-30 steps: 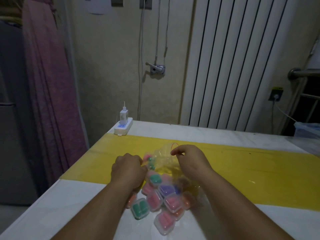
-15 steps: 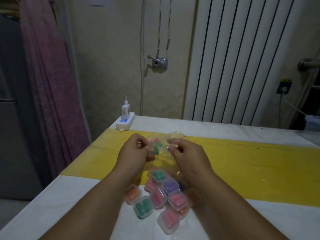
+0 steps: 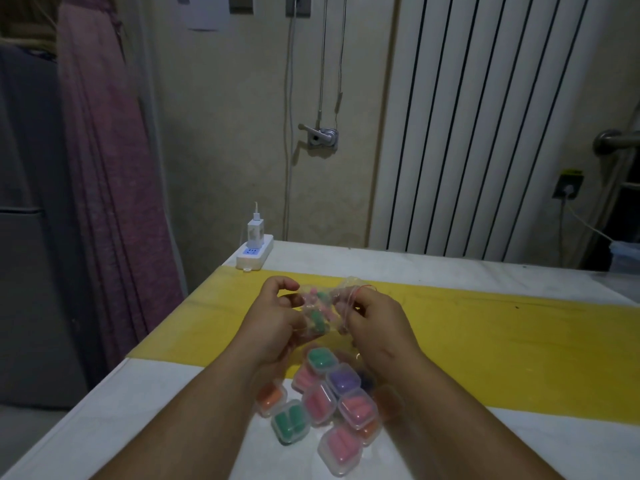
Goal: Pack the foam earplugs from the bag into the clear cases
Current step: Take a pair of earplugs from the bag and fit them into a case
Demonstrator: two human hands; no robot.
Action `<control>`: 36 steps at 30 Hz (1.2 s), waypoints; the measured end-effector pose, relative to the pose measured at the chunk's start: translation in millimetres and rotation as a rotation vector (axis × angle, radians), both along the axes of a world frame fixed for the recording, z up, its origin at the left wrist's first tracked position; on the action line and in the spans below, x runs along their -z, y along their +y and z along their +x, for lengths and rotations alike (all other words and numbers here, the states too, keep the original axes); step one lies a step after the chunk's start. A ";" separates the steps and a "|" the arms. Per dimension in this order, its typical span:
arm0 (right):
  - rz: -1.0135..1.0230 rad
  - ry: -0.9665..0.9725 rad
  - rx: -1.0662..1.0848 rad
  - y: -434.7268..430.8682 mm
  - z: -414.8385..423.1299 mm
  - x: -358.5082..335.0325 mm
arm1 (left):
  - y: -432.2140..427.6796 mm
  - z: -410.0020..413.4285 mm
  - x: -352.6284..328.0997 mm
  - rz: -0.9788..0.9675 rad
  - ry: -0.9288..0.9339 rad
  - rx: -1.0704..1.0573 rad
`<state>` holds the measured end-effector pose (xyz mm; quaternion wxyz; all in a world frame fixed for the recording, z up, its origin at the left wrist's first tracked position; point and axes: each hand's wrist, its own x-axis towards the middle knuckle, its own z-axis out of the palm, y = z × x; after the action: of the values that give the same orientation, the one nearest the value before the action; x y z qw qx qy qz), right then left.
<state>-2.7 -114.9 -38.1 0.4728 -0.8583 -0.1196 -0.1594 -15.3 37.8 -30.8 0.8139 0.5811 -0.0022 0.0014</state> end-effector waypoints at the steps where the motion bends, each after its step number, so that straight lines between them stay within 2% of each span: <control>1: -0.008 0.003 0.000 -0.2 1.3 0.9 | -0.5 -0.8 -0.3 -0.005 -0.002 0.010; 9: -0.060 0.087 -0.044 0.6 1.8 0.3 | -2.5 -3.5 -0.6 -0.033 0.008 0.083; 20: 0.121 0.234 -0.093 4.4 7.9 4.1 | -1.8 -6.2 -2.4 -0.099 0.004 0.120; 29: 0.276 0.150 0.011 -2.7 4.0 -2.8 | -1.8 -5.8 0.5 -0.068 -0.006 0.149; 36: 0.281 0.062 -0.010 2.7 1.9 -2.2 | 0.3 -6.4 -0.6 0.034 -0.015 0.150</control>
<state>-0.9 -112.3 -35.9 0.5925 -0.7876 -0.0859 -0.1458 -21.7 38.1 -30.2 0.8018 0.5928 -0.0519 -0.0553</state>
